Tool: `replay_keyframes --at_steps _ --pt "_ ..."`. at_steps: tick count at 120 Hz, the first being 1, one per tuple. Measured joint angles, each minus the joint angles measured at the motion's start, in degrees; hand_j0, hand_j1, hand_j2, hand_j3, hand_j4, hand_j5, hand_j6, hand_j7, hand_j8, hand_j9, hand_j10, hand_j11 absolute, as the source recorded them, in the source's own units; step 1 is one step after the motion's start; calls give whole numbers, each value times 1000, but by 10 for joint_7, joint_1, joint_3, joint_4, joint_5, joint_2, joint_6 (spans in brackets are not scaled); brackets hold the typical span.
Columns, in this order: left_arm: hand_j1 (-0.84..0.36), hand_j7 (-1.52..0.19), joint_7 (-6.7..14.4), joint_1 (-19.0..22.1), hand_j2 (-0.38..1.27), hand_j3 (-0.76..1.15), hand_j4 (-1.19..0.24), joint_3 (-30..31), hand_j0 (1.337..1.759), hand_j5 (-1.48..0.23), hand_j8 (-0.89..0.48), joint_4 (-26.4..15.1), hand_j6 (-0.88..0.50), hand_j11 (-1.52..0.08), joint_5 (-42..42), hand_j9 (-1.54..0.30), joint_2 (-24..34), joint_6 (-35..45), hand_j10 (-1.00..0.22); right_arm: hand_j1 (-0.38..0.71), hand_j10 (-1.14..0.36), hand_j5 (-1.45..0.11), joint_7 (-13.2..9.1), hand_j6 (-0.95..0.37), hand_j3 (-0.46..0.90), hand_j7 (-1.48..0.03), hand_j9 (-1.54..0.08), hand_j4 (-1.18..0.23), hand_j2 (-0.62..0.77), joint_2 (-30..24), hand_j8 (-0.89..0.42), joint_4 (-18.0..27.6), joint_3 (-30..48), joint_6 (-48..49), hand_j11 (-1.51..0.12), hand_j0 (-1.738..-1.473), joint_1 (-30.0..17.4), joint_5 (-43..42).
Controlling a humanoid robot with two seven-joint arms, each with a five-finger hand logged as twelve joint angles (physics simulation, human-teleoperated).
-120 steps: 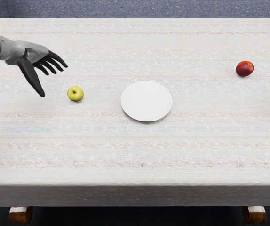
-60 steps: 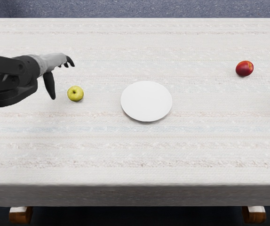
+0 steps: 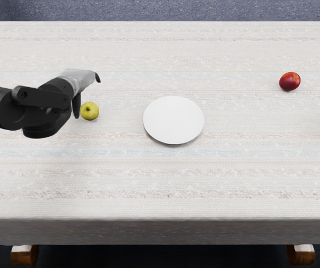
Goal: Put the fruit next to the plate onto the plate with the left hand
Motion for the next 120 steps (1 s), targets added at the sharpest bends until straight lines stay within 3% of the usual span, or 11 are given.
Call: replay_keyframes --at_steps 35,69,120 --pt "52 -323 -1 40 51 0 -249 -23 1658 -323 -250 37 -250 -323 3 -323 -36 -21 -249 -310 -33 -43 0 -33 0 -43 -43 -33 -7 0 -33 0 0 0 -43 -1658 0 0" --pt "-6 -386 0 53 60 0 -298 -29 1658 -386 -298 67 -298 -386 2 -386 -41 -24 -298 -310 -33 -43 0 -33 0 -43 -43 -33 -7 0 -33 0 0 0 -43 -1658 0 0" --pt "-67 -452 2 63 71 0 -349 -12 1658 -452 -349 74 -349 -452 2 -452 -44 -17 -348 -310 -33 -43 0 -33 0 -43 -43 -33 -7 0 -33 0 0 0 -43 -1658 0 0"
